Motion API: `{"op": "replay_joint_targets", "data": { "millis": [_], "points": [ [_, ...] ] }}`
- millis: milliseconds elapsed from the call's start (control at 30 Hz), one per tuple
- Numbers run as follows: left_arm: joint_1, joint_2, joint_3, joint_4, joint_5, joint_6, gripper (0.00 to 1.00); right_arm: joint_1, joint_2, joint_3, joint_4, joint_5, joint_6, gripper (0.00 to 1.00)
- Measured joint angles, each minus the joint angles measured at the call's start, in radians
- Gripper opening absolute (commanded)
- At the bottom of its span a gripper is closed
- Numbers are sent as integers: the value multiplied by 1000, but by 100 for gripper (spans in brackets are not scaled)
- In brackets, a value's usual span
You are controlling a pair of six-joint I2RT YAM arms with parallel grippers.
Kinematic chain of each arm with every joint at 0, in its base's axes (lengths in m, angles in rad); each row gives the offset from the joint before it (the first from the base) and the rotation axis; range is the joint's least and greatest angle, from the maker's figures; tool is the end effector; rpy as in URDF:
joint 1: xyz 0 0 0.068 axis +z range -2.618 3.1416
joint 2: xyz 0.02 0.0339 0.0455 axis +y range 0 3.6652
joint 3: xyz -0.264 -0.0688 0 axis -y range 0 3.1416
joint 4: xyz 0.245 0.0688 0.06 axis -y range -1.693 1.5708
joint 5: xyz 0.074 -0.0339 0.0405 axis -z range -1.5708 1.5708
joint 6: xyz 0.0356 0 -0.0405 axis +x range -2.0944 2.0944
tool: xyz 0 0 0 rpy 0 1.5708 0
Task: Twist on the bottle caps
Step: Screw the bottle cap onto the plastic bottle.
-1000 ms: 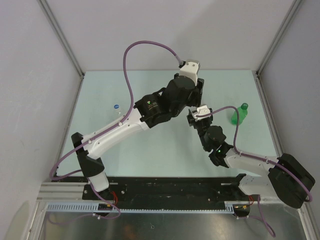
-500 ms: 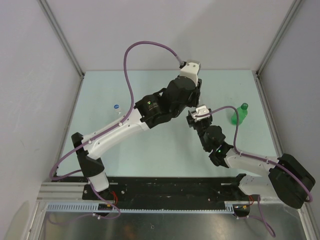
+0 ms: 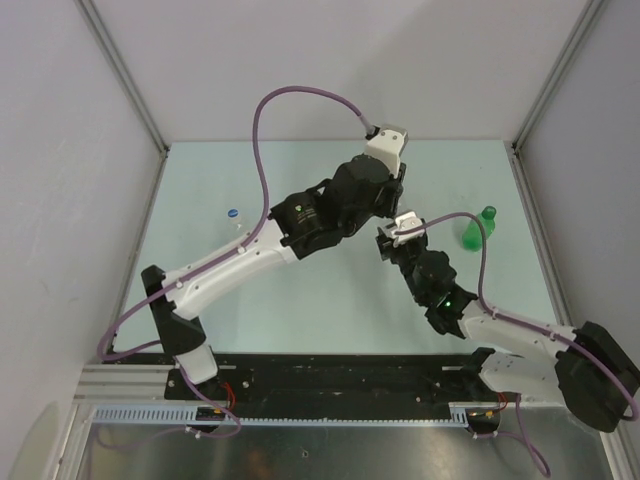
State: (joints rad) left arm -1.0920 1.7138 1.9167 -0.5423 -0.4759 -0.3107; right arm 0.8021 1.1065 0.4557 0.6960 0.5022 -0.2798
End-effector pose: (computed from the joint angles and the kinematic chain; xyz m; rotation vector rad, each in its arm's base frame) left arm 0.1919 -0.3343 0.4478 0.4166 1.8568 -0.5086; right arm 0.1779 0.1593 0.2536 -0.4213 1.4722 0.0330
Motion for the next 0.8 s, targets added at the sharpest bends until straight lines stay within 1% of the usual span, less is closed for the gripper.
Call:
{"op": "replay_joint_targets", "data": {
  "millis": [67,167,433,533,733,800],
  "points": [
    [0,-13,-13,10,34,38,3,-7,-37,0,-45,-36,8,0],
    [6,-63,-62,38,130,106,0,-24,-121,0,-137,-132,19,0],
    [14,-208,-191,99,418,276,0,-81,-329,0,-327,-471,37,0],
    [18,-236,-217,106,515,338,0,-93,-362,0,-360,-578,52,0],
    [19,-280,-278,115,704,484,0,-100,-397,0,-415,-725,54,0],
    [19,-290,-296,118,747,524,4,-100,-407,0,-435,-761,49,0]
  ]
}}
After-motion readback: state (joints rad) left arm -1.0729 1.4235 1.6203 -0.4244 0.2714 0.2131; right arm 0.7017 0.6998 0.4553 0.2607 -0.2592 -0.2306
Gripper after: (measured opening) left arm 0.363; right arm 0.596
